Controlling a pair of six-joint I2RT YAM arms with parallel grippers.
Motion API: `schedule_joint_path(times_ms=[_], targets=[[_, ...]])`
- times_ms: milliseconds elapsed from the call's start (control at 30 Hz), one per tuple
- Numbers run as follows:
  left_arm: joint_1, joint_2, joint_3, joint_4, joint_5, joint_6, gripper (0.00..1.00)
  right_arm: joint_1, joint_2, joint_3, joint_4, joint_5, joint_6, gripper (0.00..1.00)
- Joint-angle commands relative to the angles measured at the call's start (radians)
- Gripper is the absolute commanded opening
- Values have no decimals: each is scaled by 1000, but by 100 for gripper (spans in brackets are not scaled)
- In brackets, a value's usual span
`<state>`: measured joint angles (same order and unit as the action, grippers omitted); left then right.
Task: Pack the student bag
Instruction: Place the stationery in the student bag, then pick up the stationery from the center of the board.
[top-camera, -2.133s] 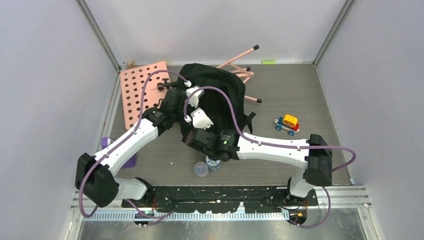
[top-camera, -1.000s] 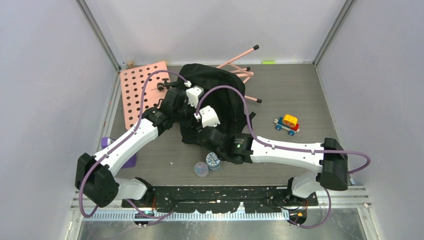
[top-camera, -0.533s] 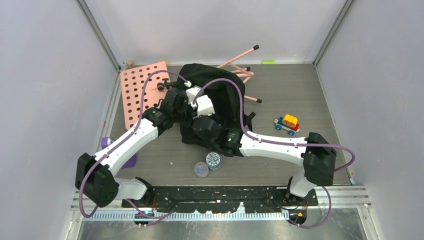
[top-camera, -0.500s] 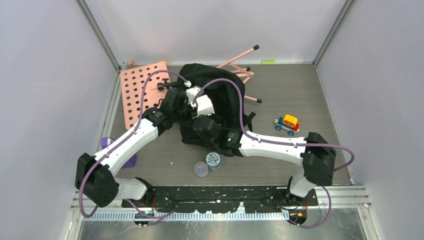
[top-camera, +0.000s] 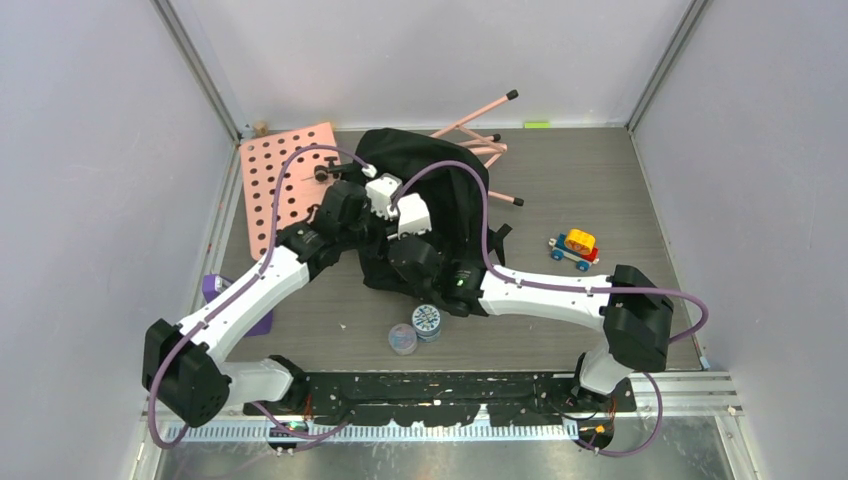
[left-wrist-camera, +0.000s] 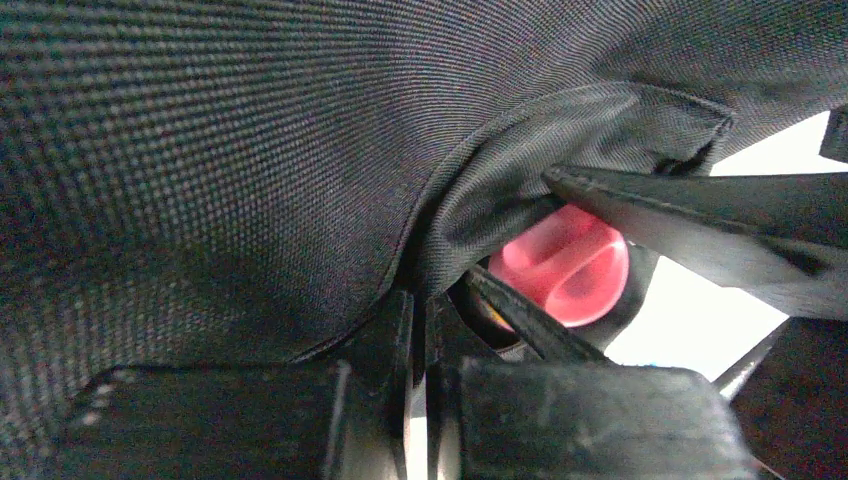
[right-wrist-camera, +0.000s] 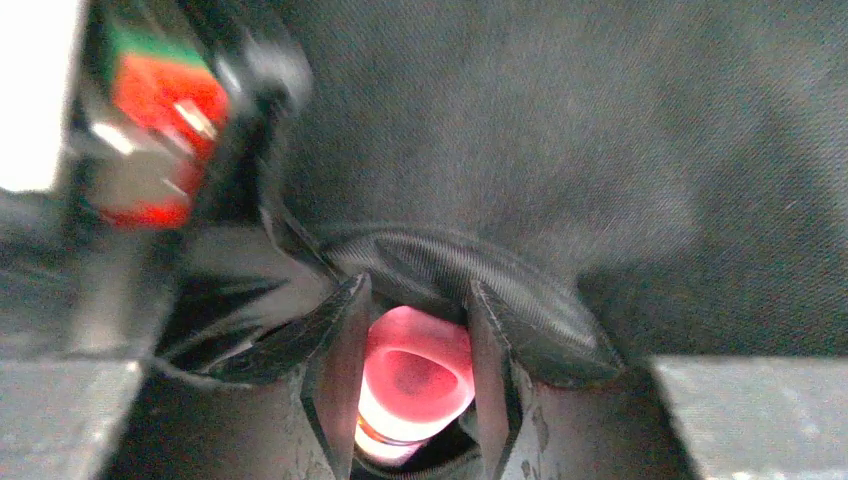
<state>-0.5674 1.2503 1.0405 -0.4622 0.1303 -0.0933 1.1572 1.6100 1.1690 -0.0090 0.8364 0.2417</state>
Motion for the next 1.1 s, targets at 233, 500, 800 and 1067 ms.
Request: schedule_joint_path(times_ms=[233, 500, 800, 1067], targets=[[12, -95, -15, 105, 21, 9, 0, 4, -6, -166, -6, -86, 53, 15], [12, -97, -12, 99, 8, 12, 0, 6, -121, -143, -16, -75, 20, 37], [12, -120, -12, 96, 16, 24, 0, 9, -321, -147, -138, -133, 57, 69], [12, -142, -9, 92, 31, 23, 0, 13, -439, -186, -288, -340, 123, 70]])
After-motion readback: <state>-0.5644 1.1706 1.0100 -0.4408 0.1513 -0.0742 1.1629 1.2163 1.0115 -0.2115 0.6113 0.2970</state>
